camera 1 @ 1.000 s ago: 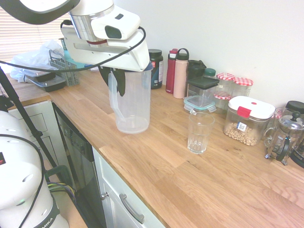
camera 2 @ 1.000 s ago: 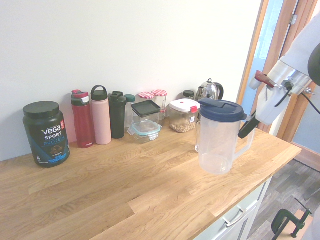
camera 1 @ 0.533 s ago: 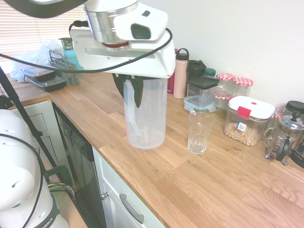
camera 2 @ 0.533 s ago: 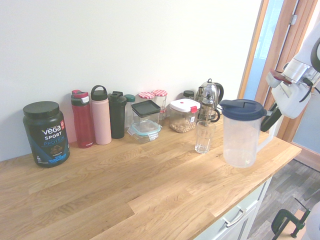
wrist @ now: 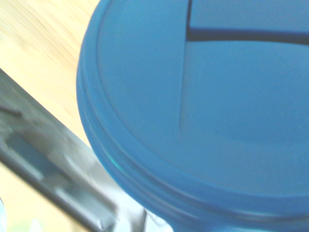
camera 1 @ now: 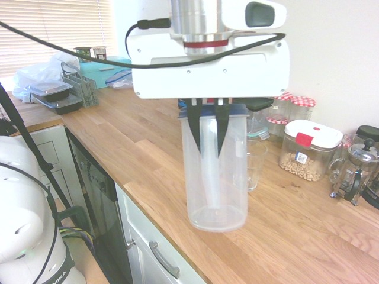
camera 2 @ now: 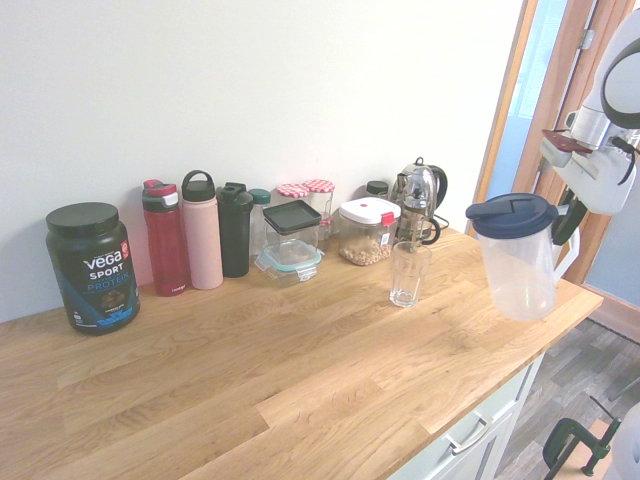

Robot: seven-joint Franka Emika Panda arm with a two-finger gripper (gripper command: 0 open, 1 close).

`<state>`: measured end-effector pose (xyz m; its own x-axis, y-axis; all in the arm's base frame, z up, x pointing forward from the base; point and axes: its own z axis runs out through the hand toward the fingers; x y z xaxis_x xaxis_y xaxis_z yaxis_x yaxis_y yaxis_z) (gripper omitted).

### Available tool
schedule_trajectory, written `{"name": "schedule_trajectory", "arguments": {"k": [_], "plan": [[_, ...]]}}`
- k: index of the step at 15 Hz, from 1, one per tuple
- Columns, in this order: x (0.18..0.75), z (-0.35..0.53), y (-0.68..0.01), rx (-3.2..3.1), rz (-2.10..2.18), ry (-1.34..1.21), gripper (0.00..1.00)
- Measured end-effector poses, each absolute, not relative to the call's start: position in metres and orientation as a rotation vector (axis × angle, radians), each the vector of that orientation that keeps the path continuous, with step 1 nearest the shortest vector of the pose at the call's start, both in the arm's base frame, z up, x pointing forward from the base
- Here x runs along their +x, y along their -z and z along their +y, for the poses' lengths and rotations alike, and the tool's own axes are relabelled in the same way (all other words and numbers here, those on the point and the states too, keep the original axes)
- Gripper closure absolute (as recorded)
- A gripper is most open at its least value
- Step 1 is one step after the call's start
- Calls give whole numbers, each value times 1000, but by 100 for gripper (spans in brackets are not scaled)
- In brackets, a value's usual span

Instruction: Pour me some water

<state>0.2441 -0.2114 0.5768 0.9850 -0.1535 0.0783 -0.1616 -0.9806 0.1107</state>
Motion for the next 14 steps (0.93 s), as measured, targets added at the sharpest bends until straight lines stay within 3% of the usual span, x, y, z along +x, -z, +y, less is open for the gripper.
{"name": "schedule_trajectory", "arguments": {"k": [5,9,14], "plan": [[302,-227,-602,2865,-335,26,100],[368,-192,-580,2716,-303,193,100],[401,-170,-567,2631,-298,283,100]]}}
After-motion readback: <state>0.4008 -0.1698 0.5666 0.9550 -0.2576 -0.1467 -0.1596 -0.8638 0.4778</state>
